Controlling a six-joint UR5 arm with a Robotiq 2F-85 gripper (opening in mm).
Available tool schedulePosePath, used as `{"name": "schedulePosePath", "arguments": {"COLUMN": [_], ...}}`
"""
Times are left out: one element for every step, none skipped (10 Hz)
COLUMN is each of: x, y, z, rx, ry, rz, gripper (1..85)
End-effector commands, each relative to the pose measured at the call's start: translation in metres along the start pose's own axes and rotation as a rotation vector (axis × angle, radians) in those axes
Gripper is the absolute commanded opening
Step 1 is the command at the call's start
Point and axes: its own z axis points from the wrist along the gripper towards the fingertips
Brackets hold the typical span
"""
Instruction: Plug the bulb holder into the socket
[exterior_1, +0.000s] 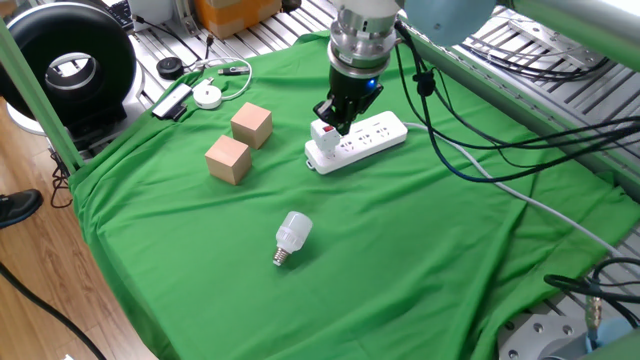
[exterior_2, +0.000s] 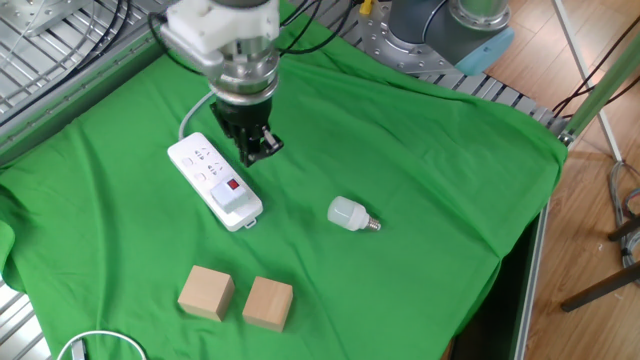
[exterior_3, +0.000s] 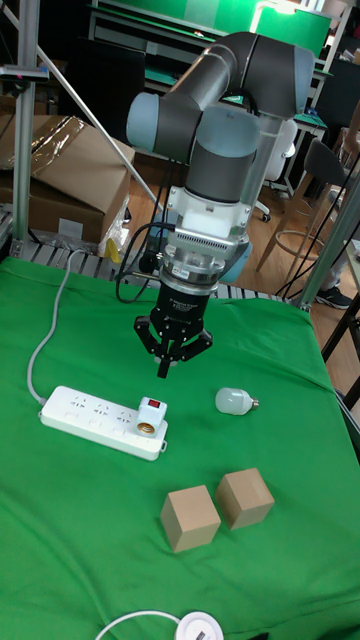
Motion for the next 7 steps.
{"name": "schedulePosePath", "arguments": {"x": [-0.0052,-0.0081,-0.0034,-0.0005,0.0005,-0.0009,-0.0021], "y": [-0.0029,0.0053,0.0048,0.0008,-0.0003,-0.0005,-0.0004], "z": [0.0021,0.0051,0.0055,0.0051,0.0050,0.0054,0.0054], "rx": [0.005,-0.027,-0.024,-0.009,-0.006,-0.003,-0.004], "ry": [0.001,0.005,0.025,0.034,0.037,0.032,0.028], "rz": [-0.015,-0.011,-0.014,-0.014,-0.012,-0.006,-0.004], "gripper": [1.0,1.0,1.0,1.0,1.0,1.0,1.0]}}
